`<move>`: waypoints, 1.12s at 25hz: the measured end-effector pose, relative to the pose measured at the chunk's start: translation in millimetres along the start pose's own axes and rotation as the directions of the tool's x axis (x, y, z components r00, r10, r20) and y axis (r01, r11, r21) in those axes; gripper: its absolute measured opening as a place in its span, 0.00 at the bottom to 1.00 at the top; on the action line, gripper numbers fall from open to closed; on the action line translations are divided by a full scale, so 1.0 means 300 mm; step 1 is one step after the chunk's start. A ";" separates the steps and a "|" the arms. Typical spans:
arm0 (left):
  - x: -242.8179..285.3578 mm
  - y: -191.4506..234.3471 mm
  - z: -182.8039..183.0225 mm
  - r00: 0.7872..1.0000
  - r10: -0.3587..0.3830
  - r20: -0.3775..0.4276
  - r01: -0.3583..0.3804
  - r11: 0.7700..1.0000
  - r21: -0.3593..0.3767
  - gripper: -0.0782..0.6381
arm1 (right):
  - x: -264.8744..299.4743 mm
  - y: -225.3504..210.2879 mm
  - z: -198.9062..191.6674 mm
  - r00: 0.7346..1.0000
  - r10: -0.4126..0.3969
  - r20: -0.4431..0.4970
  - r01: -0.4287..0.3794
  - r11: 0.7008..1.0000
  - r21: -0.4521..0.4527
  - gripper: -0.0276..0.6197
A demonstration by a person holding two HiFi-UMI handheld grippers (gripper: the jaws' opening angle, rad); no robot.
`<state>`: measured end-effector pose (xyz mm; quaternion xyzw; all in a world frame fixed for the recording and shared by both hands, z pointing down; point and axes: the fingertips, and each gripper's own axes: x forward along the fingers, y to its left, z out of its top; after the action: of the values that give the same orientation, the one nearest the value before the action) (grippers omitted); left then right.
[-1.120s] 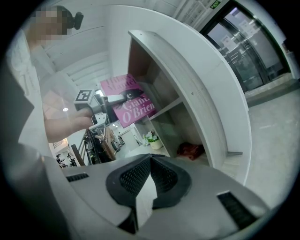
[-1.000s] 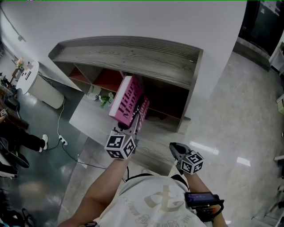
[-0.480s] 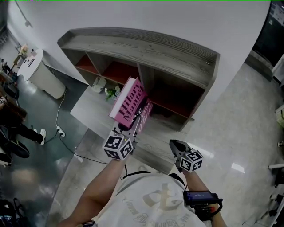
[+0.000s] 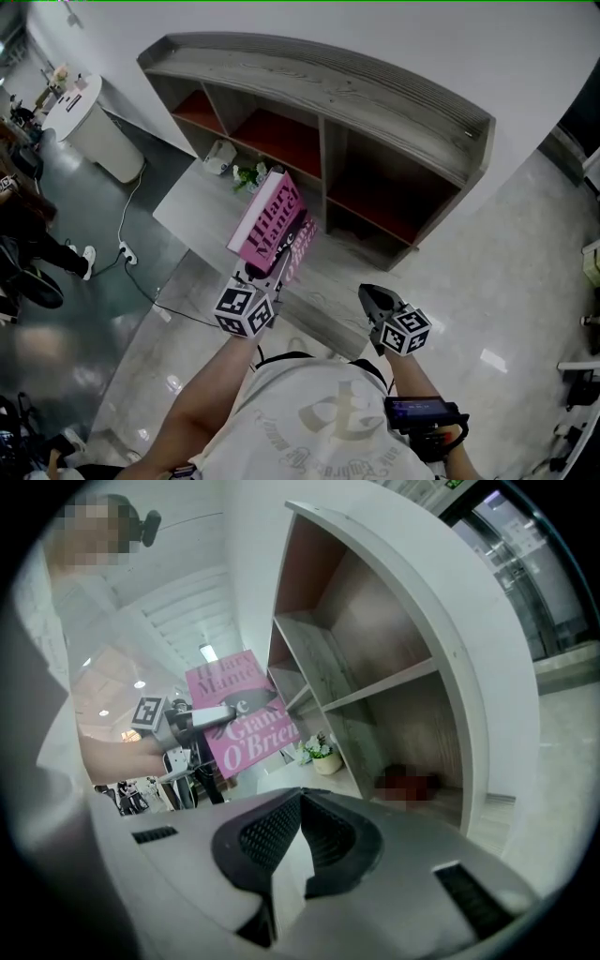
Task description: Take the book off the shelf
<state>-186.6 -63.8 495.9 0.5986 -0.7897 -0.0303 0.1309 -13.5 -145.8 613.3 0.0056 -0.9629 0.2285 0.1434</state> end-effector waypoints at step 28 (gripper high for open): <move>-0.176 0.072 -0.313 0.991 0.014 -0.135 -0.022 0.998 -0.054 0.33 | 0.123 0.114 0.050 0.992 0.127 -0.024 -0.129 0.987 -0.097 0.05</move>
<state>-170.9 2.7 581.9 0.5883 -0.7833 -0.0107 0.2007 -55.5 -119.8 595.8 -0.0655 -0.9700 0.1899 0.1373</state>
